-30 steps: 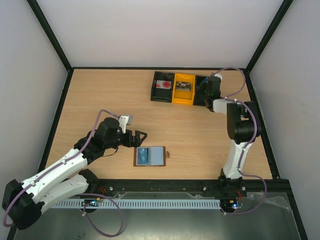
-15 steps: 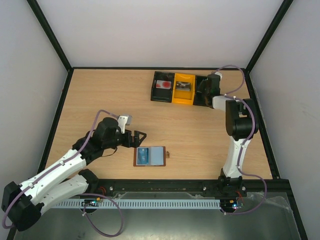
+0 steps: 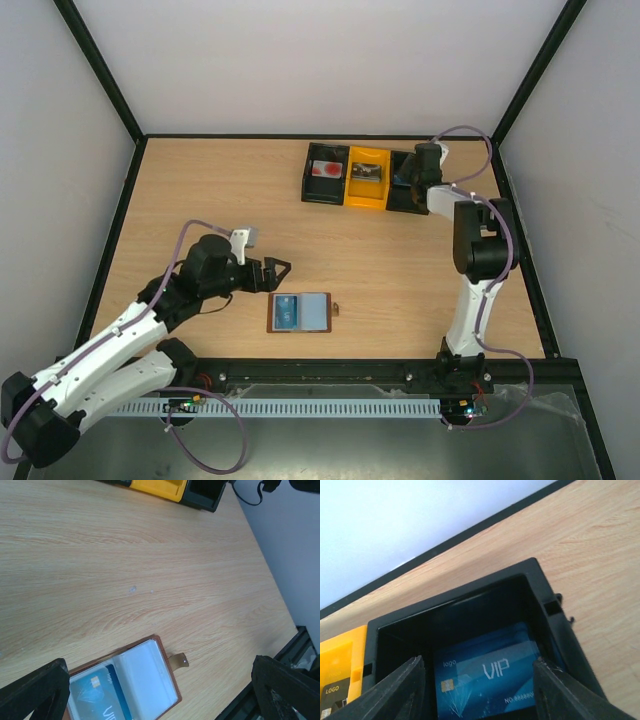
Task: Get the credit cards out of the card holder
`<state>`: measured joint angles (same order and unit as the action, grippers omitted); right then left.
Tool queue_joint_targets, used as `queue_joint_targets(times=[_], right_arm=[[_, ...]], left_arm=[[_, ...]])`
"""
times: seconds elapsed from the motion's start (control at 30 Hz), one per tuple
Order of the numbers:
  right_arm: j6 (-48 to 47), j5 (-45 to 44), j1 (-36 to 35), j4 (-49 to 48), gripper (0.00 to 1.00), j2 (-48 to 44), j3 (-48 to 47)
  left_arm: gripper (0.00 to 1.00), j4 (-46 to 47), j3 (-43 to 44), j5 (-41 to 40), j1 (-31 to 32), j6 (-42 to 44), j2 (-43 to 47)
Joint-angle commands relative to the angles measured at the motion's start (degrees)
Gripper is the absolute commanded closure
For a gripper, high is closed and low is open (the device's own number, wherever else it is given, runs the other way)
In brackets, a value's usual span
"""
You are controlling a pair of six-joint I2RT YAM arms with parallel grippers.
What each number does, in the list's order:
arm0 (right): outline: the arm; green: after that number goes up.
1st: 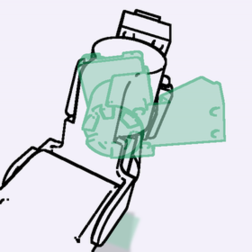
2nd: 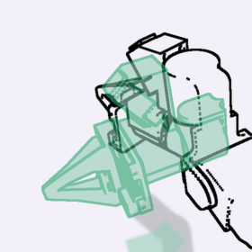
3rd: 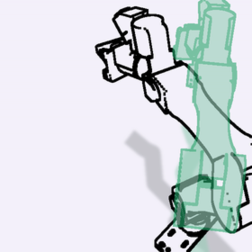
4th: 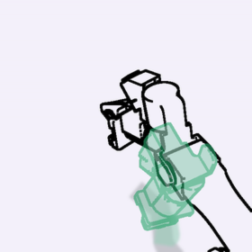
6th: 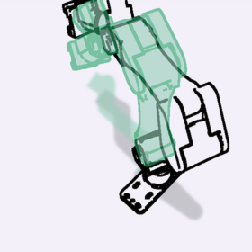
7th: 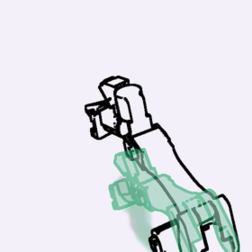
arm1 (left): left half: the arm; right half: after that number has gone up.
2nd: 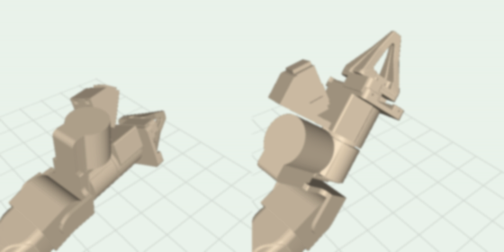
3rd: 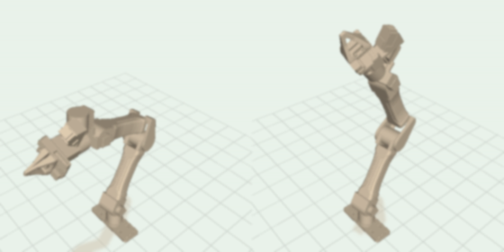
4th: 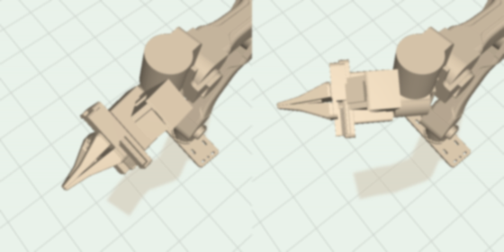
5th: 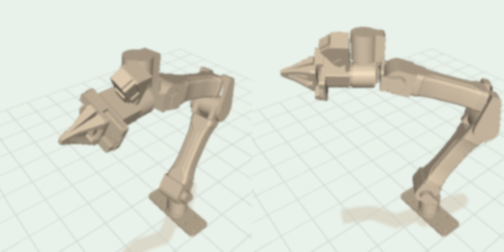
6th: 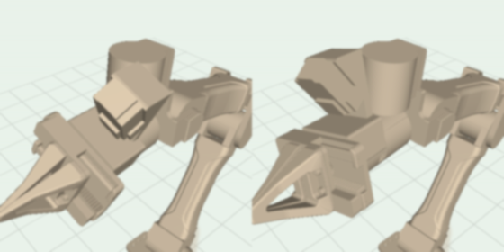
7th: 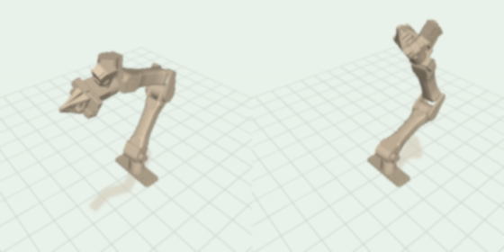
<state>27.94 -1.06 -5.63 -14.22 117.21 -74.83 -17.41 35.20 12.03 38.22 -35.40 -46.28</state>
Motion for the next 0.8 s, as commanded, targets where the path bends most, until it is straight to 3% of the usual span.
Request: queue_joint_targets(times=[0.0,0.13,0.3,0.53,0.77], right_arm=[[1.61,-3.30,0.18,7.94,0.41,-6.01,-2.88],[6.22,1.77,0.17,11.44,0.43,-11.84,0.45],[12.00,7.37,-0.05,11.24,0.45,-23.28,12.01],[11.54,11.63,-1.69,14.42,0.49,-38.63,24.88],[16.28,13.10,-10.28,15.35,0.50,-51.59,37.13]], left_arm=[[0.00,1.28,-1.04,1.10,-0.34,-3.79,1.80],[0.00,3.72,-4.38,2.60,-0.34,-6.01,2.01],[0.04,7.43,-7.53,6.57,-0.18,-10.21,2.02],[0.09,9.66,-10.76,7.47,-0.16,-11.19,-1.11],[0.18,16.56,-14.91,8.70,0.08,-12.59,-4.98]])
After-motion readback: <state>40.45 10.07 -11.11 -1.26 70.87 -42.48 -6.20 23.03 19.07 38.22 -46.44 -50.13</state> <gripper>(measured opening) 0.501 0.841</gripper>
